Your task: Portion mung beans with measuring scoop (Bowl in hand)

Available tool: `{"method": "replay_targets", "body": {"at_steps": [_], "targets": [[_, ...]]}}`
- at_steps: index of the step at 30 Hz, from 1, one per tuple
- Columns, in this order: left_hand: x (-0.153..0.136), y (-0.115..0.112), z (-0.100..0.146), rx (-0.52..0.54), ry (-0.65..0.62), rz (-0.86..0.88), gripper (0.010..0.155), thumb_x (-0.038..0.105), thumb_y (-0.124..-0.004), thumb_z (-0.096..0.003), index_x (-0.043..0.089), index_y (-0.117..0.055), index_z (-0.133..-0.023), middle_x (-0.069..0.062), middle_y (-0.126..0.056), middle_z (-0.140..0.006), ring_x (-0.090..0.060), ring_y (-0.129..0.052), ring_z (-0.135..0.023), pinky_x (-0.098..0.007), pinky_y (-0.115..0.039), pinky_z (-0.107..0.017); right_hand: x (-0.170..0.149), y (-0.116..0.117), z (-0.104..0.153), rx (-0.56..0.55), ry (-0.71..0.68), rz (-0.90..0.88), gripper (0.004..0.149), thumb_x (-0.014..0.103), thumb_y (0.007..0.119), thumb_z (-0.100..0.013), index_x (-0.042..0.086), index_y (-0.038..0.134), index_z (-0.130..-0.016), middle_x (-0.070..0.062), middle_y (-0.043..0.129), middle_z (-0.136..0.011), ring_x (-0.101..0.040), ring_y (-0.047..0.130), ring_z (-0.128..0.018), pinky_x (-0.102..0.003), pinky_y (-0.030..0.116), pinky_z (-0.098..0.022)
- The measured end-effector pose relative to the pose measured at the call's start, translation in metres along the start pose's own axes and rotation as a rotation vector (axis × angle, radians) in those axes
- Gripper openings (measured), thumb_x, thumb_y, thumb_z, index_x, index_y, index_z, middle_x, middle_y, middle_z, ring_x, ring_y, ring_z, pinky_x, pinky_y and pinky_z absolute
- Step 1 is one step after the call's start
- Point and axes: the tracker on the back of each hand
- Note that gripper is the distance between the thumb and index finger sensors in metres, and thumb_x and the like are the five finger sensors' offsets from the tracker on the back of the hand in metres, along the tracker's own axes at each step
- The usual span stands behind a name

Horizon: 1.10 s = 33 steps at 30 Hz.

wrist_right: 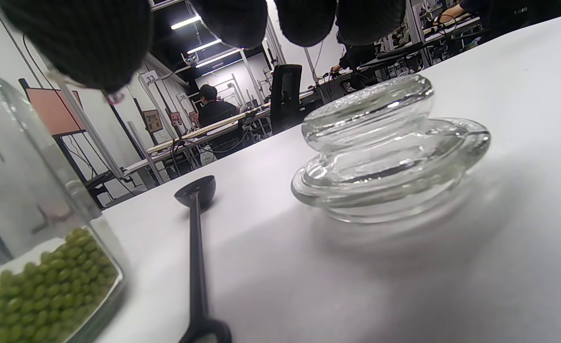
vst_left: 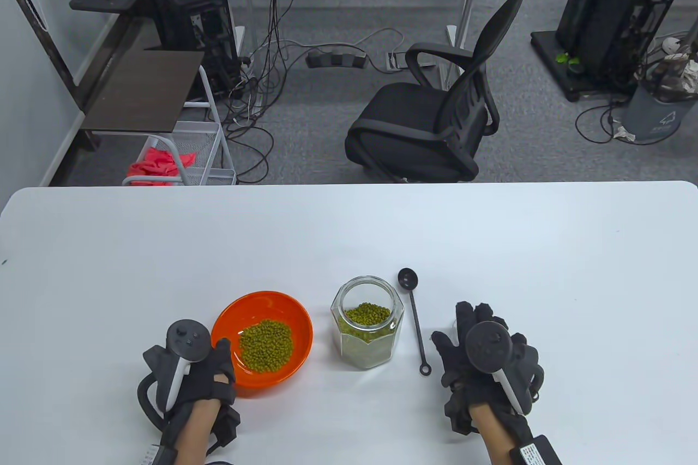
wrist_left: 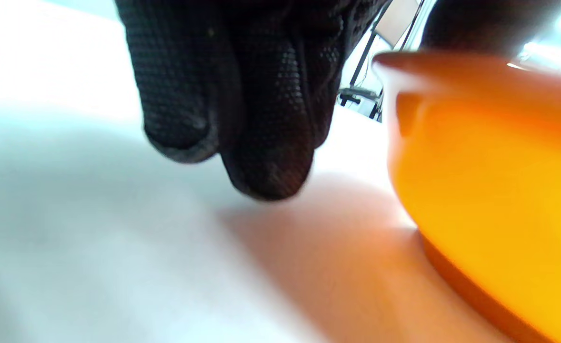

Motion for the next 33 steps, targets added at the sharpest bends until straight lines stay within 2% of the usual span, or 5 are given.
{"method": "replay_targets", "body": {"at_steps": [3, 11, 21, 28, 33], "targets": [[0.004, 0.008, 0.006, 0.076, -0.041, 0.033, 0.077, 0.060, -0.065, -0.0524, 0.016, -0.039, -0.110, -0.004, -0.070, -0.099, -0.028, -0.097, -0.079, -0.050, -0.083, -0.058, -0.002, -0.002, -0.001, -0.003, 0.010, -0.016, 0.073, 0.049, 0.086, -0.040, 0.018, 0.064, -0.102, -0.020, 0.057, -0.109, -0.050, 0.059, -0.100, -0.079, 0.032, -0.065], [0.021, 0.019, 0.023, 0.274, -0.266, 0.075, 0.074, 0.062, -0.065, -0.0509, 0.025, -0.044, -0.111, -0.005, -0.055, -0.108, -0.036, -0.077, -0.098, -0.060, -0.068, -0.069, -0.020, -0.005, -0.009, -0.035, 0.071, -0.038, 0.073, 0.048, 0.086, -0.040, 0.018, 0.064, -0.102, -0.020, 0.057, -0.108, -0.049, 0.060, -0.100, -0.078, 0.033, -0.066], [0.030, 0.006, 0.022, 0.168, -0.466, 0.138, 0.079, 0.066, -0.065, -0.0500, 0.030, -0.035, -0.114, -0.005, -0.032, -0.115, -0.048, -0.037, -0.113, -0.072, -0.047, -0.073, -0.040, 0.004, -0.021, -0.019, 0.121, 0.010, 0.080, 0.050, 0.087, -0.039, 0.018, 0.056, -0.105, -0.018, 0.050, -0.111, -0.050, 0.053, -0.103, -0.079, 0.029, -0.066], [0.035, -0.005, 0.021, 0.109, -0.488, 0.070, 0.080, 0.067, -0.064, -0.0495, 0.032, -0.033, -0.114, -0.005, -0.029, -0.115, -0.047, -0.029, -0.113, -0.073, -0.042, -0.073, -0.048, 0.022, -0.033, 0.115, 0.159, 0.081, 0.088, 0.053, 0.088, -0.037, 0.019, 0.046, -0.107, -0.017, 0.041, -0.113, -0.051, 0.046, -0.105, -0.080, 0.024, -0.066], [0.037, -0.009, 0.020, 0.092, -0.496, 0.030, 0.080, 0.067, -0.064, -0.0496, 0.032, -0.033, -0.114, -0.005, -0.027, -0.116, -0.048, -0.027, -0.112, -0.074, -0.041, -0.073, -0.047, 0.030, -0.036, 0.102, 0.163, 0.104, 0.085, 0.047, 0.091, -0.038, 0.016, 0.050, -0.105, -0.022, 0.054, -0.106, -0.049, 0.061, -0.099, -0.080, 0.028, -0.065]]}}
Point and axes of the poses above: the tracker on the back of each hand, its own x axis roughly to the thumb side, its own z axis roughly from the fingertips to the wrist, y = z × x
